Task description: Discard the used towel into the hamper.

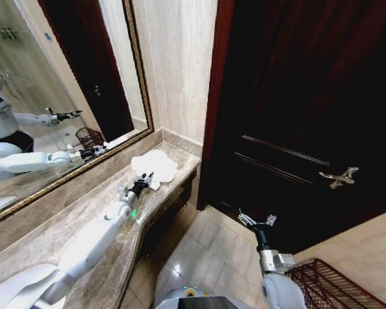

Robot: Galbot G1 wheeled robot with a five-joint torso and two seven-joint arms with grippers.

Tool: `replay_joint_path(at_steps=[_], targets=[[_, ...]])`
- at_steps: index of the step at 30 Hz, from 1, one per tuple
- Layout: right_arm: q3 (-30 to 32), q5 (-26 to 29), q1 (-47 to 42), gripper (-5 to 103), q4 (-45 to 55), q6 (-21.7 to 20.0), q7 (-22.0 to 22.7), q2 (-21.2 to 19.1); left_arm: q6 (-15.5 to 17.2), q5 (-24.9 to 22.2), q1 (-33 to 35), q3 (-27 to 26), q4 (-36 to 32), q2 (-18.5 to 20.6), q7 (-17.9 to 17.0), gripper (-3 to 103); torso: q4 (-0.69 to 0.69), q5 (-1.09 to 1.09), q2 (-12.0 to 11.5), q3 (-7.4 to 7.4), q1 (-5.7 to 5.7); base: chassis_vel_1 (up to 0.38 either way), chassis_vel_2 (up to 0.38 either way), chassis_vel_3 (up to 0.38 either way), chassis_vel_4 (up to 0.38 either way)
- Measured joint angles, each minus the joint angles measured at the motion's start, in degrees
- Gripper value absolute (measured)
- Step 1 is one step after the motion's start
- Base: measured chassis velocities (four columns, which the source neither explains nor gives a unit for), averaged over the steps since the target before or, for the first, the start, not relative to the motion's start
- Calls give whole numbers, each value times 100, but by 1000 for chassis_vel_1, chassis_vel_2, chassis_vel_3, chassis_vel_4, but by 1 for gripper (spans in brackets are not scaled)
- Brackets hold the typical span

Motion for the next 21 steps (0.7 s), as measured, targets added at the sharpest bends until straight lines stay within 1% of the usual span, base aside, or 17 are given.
replay_joint_path(at_steps=[1, 2, 3, 5, 6, 8, 15, 16, 19, 20, 21], targets=[[0, 0, 0, 100, 0, 0, 0, 0, 0, 0, 0, 0, 0, 0, 0, 25, 0, 0, 0, 0, 0, 0, 0, 0, 0], [4, 2, -3, 100, 0, 3, 0, 4, -32, -9, 0, -11, 13, -11, 11, 22, 0, 0, 0, 0, 0, 0, 0, 0, 0], [8, 5, -12, 100, -2, 9, 0, 12, -104, -15, 18, -30, 30, -41, 38, 14, 0, 0, 0, 0, 0, 0, 0, 0, 0], [8, 6, -21, 100, -5, 14, 0, 19, -170, -15, 49, -52, 31, -55, 72, 7, 0, 0, 0, 0, 0, 0, 0, 0, 0], [8, 6, -21, 100, -5, 14, 0, 19, -170, -15, 49, -52, 31, -55, 72, 7, 0, 0, 0, 0, 0, 0, 0, 0, 0], [7, 14, -34, 100, -3, 13, -3, 21, -214, -15, 96, -87, -1, -56, 92, 2, 0, 0, 0, 0, 0, 0, 0, 0, 0], [4, 44, -43, 100, 27, -5, -17, 12, -441, 39, 341, -306, -231, -62, 168, 2, 0, 0, 0, 0, 0, 0, 0, 0, 0], [3, 45, -41, 100, 34, -8, -17, 12, -483, 54, 395, -367, -317, -62, 170, 2, 0, 0, 0, 0, 0, 0, 0, 0, 0], [-3, 46, -37, 100, 63, -12, -17, 11, -585, 132, 674, -731, -851, -21, 160, 2, 0, 0, 0, 0, 0, 0, 0, 0, 0], [-3, 46, -37, 100, 63, -12, -17, 11, -585, 132, 674, -731, -851, -21, 160, 2, 0, 0, 0, 0, 0, 0, 0, 0, 0], [-4, 45, -39, 100, 68, -12, -18, 12, -598, 161, 749, -834, -992, -3, 155, 2, 0, 0, 0, 0, 0, 0, 0, 0, 0]])
